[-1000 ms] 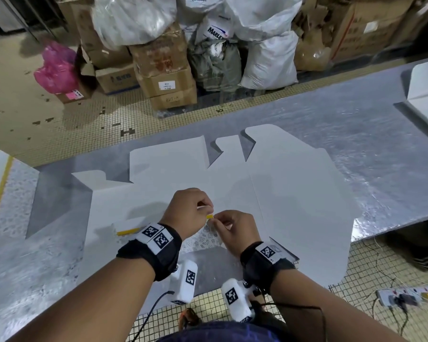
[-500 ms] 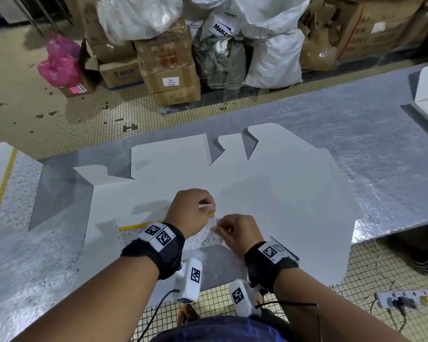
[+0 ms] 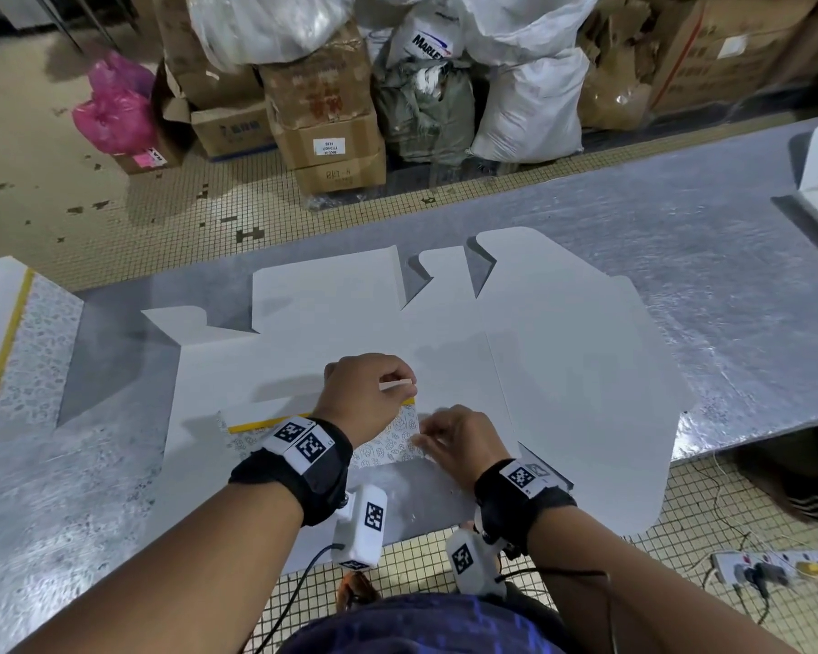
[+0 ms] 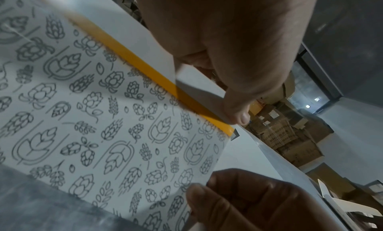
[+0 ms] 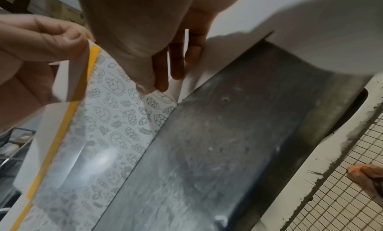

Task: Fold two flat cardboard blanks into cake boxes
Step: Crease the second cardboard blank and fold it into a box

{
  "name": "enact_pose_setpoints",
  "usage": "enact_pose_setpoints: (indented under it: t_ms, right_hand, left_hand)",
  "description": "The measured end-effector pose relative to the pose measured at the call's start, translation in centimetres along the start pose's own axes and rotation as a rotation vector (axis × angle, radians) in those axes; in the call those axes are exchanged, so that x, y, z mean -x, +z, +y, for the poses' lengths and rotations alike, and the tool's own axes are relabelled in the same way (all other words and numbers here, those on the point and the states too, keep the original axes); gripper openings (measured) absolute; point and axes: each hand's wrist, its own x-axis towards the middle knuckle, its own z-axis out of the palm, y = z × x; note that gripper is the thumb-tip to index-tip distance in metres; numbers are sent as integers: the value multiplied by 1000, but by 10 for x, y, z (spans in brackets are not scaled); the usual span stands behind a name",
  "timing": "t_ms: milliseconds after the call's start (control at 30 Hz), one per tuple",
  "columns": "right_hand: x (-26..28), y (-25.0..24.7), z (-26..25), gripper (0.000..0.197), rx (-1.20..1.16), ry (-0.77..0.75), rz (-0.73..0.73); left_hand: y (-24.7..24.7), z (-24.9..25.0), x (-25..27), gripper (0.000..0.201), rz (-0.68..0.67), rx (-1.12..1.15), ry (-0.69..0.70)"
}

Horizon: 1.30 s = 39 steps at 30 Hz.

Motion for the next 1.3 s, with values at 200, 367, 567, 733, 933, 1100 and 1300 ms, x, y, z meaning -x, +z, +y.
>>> enact_pose_setpoints:
  t_ms: [200,367,567,733,933,1100,1300]
  right_hand:
    - [-3,4,5,11,-6,53,-21]
    - [-7,6,3,9,44,38,-63]
    - [0,4,7,4,97,-17,-100]
    - [2,8,6,3,142,-25,-97]
    - [3,8,7,4,138,-10,-94]
    - [5,8,4,4,123,19,-73]
    - [5,4,-2,5,145,34,-99]
  left_hand:
    - [1,0,2,28,33,-10,0]
    - [0,0,0,26,28,15,-7]
    - [0,1,0,18,36,30,-27]
    - [1,1,0,9,32,13,-37]
    - [0,0,1,11,35,7,-35]
    - [-1,1,2,15,34,29,-24]
    - [-6,-5,4,21,-35,127,-23]
